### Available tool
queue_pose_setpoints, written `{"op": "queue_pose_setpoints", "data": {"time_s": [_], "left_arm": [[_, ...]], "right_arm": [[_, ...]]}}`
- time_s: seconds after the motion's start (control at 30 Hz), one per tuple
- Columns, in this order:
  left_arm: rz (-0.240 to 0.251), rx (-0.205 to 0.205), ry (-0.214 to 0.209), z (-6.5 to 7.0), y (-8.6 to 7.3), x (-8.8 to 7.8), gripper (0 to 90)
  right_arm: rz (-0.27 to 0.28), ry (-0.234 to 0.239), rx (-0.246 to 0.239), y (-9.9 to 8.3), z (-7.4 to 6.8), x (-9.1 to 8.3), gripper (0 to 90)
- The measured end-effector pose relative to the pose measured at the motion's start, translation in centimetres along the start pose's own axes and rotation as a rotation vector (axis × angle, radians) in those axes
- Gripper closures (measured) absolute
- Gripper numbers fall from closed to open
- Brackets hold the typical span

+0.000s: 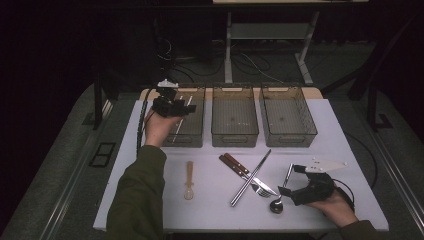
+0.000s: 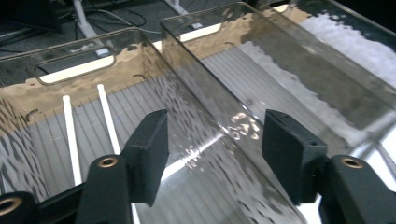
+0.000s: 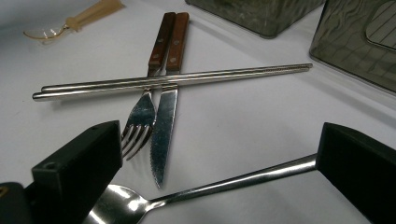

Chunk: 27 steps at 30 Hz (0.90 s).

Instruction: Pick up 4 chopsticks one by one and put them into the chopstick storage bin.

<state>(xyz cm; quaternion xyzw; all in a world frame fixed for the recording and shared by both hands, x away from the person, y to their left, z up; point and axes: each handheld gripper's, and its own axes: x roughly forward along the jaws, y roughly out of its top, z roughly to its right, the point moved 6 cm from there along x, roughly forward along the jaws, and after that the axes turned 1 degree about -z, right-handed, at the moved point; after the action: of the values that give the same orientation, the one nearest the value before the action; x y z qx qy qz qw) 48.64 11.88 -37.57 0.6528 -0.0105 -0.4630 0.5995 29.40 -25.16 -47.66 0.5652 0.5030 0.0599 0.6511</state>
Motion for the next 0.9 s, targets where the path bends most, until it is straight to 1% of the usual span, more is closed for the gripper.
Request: {"op": "queue_pose_setpoints", "data": {"time_s": [0.07,0.13,0.17,0.23,0.27,0.4,0.57,0.7,0.77,0.9], "left_arm": [[0.0,0.0,-0.019,0.6,-0.4,-0.7,36.4],[0.006,0.023,-0.014,1.1,-0.9,-1.4,35.0],[0.01,0.025,-0.017,1.4,-1.2,-1.7,34.4],[0.02,0.03,-0.039,2.0,-1.8,-2.3,33.1],[0.023,0.031,-0.045,2.3,-2.2,-2.6,32.1],[0.02,0.059,-0.06,3.4,-3.6,-3.3,29.8],[0.038,0.078,-0.082,4.8,-5.3,-4.0,27.7],[0.032,0.097,-0.093,6.1,-6.7,-4.3,25.4],[0.036,0.099,-0.101,6.6,-7.3,-4.4,24.8],[0.025,0.113,-0.099,7.3,-8.7,-4.5,24.6]], "right_arm": [[-0.001,0.0,-0.002,0.0,0.0,0.0,0.5],[-0.002,-0.001,-0.002,0.0,0.0,0.1,0.5],[-0.003,0.0,-0.003,0.0,0.0,0.1,0.5],[-0.005,-0.001,-0.004,-0.1,0.0,0.1,0.5],[-0.004,0.0,-0.004,0.0,0.0,0.1,0.5],[-0.005,-0.001,-0.003,-0.1,0.0,0.1,0.5],[-0.004,-0.004,-0.003,-0.1,0.0,0.1,0.5],[-0.005,-0.004,-0.002,-0.1,0.0,0.1,0.5],[-0.005,-0.003,0.0,-0.1,0.0,0.0,0.5],[-0.004,-0.006,-0.002,-0.1,0.0,0.0,0.5]]}}
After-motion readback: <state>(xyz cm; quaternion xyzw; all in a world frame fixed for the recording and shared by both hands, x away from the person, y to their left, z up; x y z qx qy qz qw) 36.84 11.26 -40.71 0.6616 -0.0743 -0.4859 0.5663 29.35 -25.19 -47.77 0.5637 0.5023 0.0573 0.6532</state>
